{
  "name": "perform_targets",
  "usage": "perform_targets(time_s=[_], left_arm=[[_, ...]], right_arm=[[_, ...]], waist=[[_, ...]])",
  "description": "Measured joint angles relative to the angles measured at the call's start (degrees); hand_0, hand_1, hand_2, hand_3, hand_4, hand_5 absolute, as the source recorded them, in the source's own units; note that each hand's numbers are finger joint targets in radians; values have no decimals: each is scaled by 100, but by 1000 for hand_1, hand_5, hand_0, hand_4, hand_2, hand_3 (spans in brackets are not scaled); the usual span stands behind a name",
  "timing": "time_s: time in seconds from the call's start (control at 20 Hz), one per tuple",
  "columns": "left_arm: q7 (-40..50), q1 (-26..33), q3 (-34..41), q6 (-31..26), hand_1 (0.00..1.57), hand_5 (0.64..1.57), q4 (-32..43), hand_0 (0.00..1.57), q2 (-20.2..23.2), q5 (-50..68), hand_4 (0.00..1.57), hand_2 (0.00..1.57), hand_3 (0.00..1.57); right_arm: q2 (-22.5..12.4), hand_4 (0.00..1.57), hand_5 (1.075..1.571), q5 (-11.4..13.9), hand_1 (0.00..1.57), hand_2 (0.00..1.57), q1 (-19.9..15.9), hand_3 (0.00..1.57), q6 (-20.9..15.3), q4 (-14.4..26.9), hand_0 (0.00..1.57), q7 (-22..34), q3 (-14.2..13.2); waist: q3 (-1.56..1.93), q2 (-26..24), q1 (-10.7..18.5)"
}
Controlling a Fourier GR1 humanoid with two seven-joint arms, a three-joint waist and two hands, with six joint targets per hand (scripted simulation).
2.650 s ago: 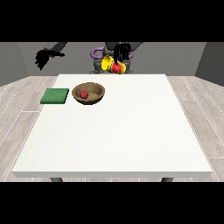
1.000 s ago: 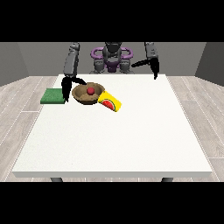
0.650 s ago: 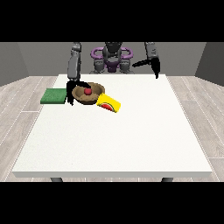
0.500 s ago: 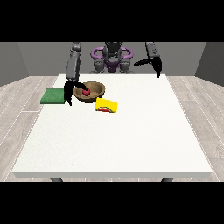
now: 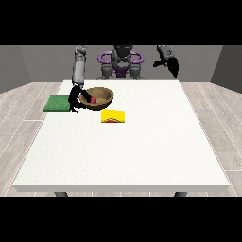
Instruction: Pick the cup and pour the ball into the bowl, then pick the bowl and place it on the pad
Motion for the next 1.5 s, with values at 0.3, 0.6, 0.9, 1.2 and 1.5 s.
perform_targets(time_s=[0.3,0.6,0.9,1.2,1.5], left_arm=[[-171,378,341,-101,0,1410,650,0,91,216,996,0,0],[-207,640,663,19,0,1410,1127,0,186,264,997,0,0],[-384,763,940,-160,0,1430,1180,0,429,396,1029,0,0],[-428,579,1194,-343,0,1510,1170,0,596,603,1289,0,0],[-585,428,2118,-1239,0,1571,1269,0,1683,1379,1289,0,0]], right_arm=[[-67,823,1564,468,1571,1571,-278,858,-306,-5,1571,1906,518],[-291,799,1569,654,1571,1571,-730,716,83,-363,1571,3356,850],[-741,788,1570,433,1571,1571,-676,677,619,-646,1571,3603,614],[-1131,888,1571,327,1571,1571,-591,0,905,-736,1571,3386,351],[-1525,869,1570,149,1571,1571,-345,0,1065,-601,1571,2825,-21]], waist=[[138,-787,-412],[183,-1407,-1064],[199,-1286,-1272],[204,-932,-1246],[204,-536,-1023]])
